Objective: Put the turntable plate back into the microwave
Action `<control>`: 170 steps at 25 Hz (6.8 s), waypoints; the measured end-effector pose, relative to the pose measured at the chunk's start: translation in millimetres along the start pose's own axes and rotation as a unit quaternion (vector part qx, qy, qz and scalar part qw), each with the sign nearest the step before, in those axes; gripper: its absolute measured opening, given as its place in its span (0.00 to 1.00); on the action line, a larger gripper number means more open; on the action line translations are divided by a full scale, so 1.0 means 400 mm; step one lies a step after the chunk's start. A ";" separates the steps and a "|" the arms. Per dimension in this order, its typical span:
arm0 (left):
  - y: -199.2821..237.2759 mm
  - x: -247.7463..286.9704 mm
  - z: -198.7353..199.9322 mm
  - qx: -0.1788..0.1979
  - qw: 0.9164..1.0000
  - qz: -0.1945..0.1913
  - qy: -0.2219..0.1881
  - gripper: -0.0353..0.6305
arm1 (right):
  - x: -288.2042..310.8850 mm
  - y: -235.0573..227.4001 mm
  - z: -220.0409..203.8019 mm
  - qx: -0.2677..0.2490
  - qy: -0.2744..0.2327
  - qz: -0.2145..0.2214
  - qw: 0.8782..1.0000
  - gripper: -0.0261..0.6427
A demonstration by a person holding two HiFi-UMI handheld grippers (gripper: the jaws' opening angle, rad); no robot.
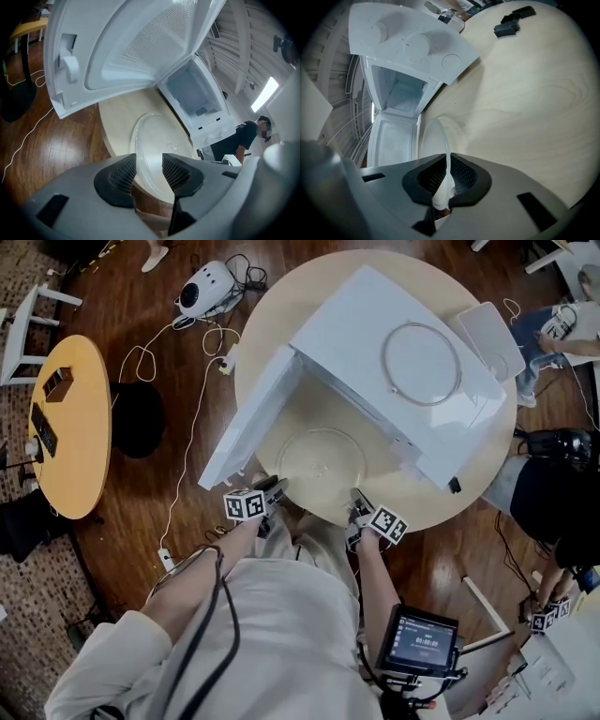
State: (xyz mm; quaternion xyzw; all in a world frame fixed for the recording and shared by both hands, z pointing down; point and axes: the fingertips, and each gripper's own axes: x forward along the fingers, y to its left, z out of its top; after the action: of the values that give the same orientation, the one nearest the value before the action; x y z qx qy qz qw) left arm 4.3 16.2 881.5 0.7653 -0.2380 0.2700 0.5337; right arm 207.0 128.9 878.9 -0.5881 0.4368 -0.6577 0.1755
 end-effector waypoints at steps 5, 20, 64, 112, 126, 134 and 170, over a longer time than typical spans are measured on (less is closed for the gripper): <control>-0.012 -0.010 -0.045 -0.048 0.999 -0.018 -0.006 0.29 | -0.022 0.030 -0.027 0.042 0.007 0.024 0.999 0.09; -0.106 -0.015 -0.067 -0.220 0.965 -0.138 -0.031 0.29 | -0.052 0.106 -0.089 0.110 0.028 0.083 0.990 0.09; -0.531 -0.222 0.171 -0.217 0.920 -0.312 -0.095 0.11 | -0.218 0.504 -0.033 0.013 0.032 0.338 0.940 0.28; -0.699 -0.378 0.375 -0.081 0.904 -0.413 -0.076 0.11 | -0.339 0.792 0.042 -0.041 -0.113 0.410 0.904 0.12; -0.576 -0.339 0.331 -0.118 0.937 -0.321 -0.071 0.14 | -0.315 0.692 0.007 0.012 -0.094 0.364 0.927 0.12; -0.456 -0.321 0.281 -0.100 0.973 -0.201 -0.057 0.20 | -0.265 0.603 -0.003 0.040 -0.068 0.329 0.941 0.12; -0.545 -0.332 0.418 0.083 0.971 -0.226 -0.010 0.21 | 0.027 0.472 0.242 0.137 -0.186 0.239 0.943 0.12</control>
State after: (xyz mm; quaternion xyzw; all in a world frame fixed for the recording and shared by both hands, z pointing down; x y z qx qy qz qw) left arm 75.0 -62.7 595.2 0.8433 -0.0407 0.1536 0.5134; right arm 240.7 -20.0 731.1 -0.5482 0.4301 -0.5290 0.4845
